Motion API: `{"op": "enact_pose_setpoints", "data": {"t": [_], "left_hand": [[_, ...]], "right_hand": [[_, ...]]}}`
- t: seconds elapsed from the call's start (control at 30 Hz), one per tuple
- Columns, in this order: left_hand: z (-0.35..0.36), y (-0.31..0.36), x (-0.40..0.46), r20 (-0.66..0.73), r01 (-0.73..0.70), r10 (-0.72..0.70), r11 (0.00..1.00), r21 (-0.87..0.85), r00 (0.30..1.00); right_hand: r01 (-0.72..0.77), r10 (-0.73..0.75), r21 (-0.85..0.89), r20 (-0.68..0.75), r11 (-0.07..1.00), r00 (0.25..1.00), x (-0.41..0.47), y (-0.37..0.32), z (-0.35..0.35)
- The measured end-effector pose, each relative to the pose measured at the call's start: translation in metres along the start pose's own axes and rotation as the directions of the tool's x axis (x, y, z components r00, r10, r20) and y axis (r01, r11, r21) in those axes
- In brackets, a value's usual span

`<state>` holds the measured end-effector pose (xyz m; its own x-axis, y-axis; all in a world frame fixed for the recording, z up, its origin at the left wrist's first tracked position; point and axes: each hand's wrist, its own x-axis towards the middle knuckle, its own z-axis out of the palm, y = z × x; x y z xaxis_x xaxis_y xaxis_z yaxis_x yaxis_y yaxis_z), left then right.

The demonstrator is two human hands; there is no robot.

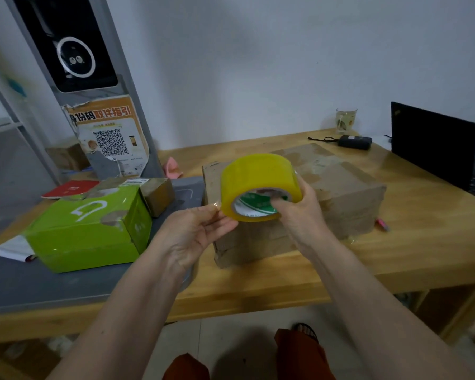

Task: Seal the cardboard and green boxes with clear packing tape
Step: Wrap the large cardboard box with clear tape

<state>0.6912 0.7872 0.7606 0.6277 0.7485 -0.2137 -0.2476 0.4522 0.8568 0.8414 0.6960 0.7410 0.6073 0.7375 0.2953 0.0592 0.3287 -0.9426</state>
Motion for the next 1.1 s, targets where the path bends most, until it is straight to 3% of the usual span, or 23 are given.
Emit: {"op": "enact_pose_setpoints", "data": {"t": [0.13, 0.23, 0.37, 0.5, 0.63, 0.73, 0.87, 1.0, 1.1], "left_hand": [[-0.007, 0.008, -0.001, -0.002, -0.065, 0.065, 0.998, -0.026, 0.998], [-0.019, 0.025, 0.001, 0.048, -0.163, 0.157, 0.977, 0.138, 0.986], [-0.027, 0.034, 0.008, 0.112, -0.091, 0.071, 0.979, 0.184, 0.991], [-0.032, 0.019, 0.022, 0.040, -0.128, 0.121, 0.922, 0.365, 0.992], [-0.026, 0.008, 0.031, -0.072, -0.174, 0.213, 0.918, 0.357, 0.974], [-0.013, 0.014, 0.025, -0.018, -0.243, 0.262, 0.917, 0.317, 0.965], [0.009, 0.045, 0.009, 0.037, -0.386, 0.391, 0.885, 0.259, 0.920], [0.017, 0.069, -0.007, 0.065, -0.478, 0.517, 0.727, 0.493, 0.853], [0.010, 0.077, -0.008, 0.022, -0.477, 0.625, 0.572, 0.668, 0.780]], "right_hand": [[0.008, -0.014, -0.118, -0.044, 0.993, 0.999, 0.007, -0.006, -0.011], [0.000, -0.018, -0.182, -0.097, 0.983, 0.995, 0.012, -0.007, -0.019], [0.018, -0.041, -0.193, -0.119, 0.981, 0.992, 0.012, -0.006, -0.015], [0.011, -0.057, -0.238, -0.187, 0.971, 0.981, 0.007, 0.002, -0.011], [-0.021, -0.035, -0.330, -0.163, 0.944, 0.986, 0.001, 0.009, -0.010], [-0.045, 0.019, -0.287, -0.093, 0.957, 0.996, -0.005, 0.008, -0.009], [-0.071, 0.095, -0.192, 0.121, 0.979, 0.988, -0.017, 0.011, -0.002], [-0.125, 0.230, -0.272, 0.401, 0.954, 0.887, -0.025, 0.022, 0.012], [-0.107, 0.223, -0.270, 0.445, 0.957, 0.867, -0.024, 0.024, 0.016]]}}
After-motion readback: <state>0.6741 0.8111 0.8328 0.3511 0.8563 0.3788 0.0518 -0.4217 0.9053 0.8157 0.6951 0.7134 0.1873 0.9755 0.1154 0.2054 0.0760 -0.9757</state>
